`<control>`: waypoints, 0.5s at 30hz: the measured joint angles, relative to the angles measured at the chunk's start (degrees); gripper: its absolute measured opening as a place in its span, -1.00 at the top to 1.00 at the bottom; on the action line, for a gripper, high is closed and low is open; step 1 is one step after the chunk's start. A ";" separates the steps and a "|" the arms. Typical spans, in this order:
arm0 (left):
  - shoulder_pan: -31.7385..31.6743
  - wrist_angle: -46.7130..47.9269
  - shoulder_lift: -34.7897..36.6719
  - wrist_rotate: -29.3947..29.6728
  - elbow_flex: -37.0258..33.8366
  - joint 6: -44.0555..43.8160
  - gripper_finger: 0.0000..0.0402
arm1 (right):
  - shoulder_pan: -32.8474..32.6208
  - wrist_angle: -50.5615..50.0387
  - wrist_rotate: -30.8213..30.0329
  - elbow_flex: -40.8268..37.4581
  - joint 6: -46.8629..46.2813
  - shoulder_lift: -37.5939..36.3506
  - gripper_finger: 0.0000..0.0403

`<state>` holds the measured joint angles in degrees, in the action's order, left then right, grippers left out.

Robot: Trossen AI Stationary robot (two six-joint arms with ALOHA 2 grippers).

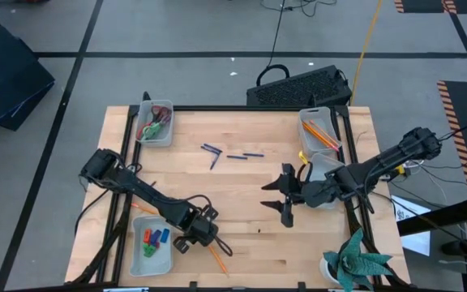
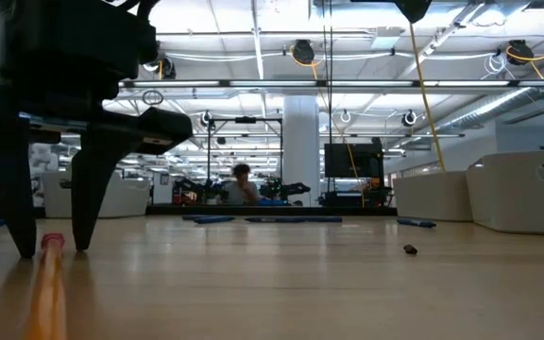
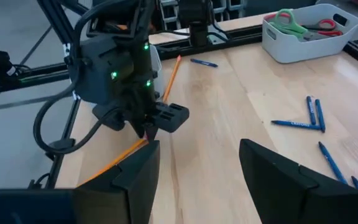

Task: Sort crayons/erasers/pens/pencils in bins
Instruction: Put the orange pencil into the top right gray bin

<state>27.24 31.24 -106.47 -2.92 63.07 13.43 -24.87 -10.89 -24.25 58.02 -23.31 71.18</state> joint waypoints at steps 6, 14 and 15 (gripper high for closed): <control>-0.02 -0.06 -1.72 -0.75 0.11 0.79 0.45 | 0.01 -0.01 0.00 0.00 0.00 0.00 -0.05; -0.02 -0.54 -1.95 -0.99 0.02 -0.23 0.84 | 0.01 -0.02 0.07 0.00 0.22 0.00 -0.05; 0.00 -0.54 -1.97 -0.67 0.00 -0.49 0.87 | 0.01 -0.03 0.09 0.00 0.33 0.00 -0.05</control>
<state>27.24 30.70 -108.44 -3.59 63.06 12.94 -24.86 -10.92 -24.17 58.02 -22.98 71.18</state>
